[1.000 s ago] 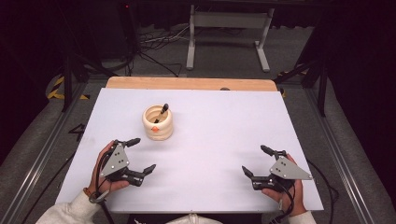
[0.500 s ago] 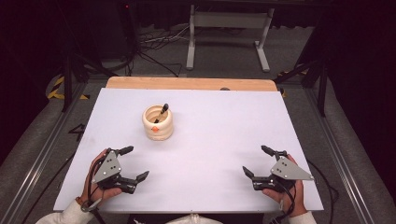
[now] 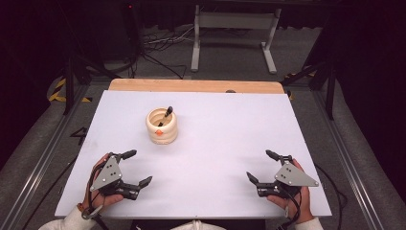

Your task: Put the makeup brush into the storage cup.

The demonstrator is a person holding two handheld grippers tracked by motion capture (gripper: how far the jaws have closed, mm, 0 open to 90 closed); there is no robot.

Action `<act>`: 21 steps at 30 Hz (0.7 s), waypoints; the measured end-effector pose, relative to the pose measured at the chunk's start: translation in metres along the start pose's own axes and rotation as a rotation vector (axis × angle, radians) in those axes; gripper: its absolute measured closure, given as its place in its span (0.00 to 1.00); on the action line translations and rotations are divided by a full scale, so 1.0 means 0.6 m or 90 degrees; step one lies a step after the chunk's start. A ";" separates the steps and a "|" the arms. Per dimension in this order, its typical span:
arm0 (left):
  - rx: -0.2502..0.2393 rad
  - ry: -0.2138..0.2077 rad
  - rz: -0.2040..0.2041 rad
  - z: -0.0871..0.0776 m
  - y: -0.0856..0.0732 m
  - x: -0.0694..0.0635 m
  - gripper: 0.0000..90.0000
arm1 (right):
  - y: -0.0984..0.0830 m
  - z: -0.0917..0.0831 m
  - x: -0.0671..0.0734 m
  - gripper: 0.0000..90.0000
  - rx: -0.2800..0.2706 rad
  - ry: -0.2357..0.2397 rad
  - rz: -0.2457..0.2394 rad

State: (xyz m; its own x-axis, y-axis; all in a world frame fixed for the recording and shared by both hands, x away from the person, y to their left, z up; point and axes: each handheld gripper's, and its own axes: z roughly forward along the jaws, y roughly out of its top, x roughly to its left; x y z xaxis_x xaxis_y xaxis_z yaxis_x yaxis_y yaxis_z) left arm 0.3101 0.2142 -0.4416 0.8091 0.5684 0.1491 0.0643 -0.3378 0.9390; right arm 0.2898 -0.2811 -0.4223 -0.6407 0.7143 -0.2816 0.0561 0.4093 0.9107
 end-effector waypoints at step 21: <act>0.007 0.003 0.008 0.004 0.003 0.000 0.05 | -0.004 -0.002 -0.003 0.10 -0.003 0.001 0.005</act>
State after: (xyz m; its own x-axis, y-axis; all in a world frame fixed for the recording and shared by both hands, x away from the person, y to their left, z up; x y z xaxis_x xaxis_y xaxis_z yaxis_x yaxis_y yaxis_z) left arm 0.3116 0.2118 -0.4408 0.8072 0.5675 0.1623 0.0604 -0.3530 0.9337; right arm 0.2897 -0.2840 -0.4235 -0.6416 0.7167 -0.2734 0.0580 0.4007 0.9144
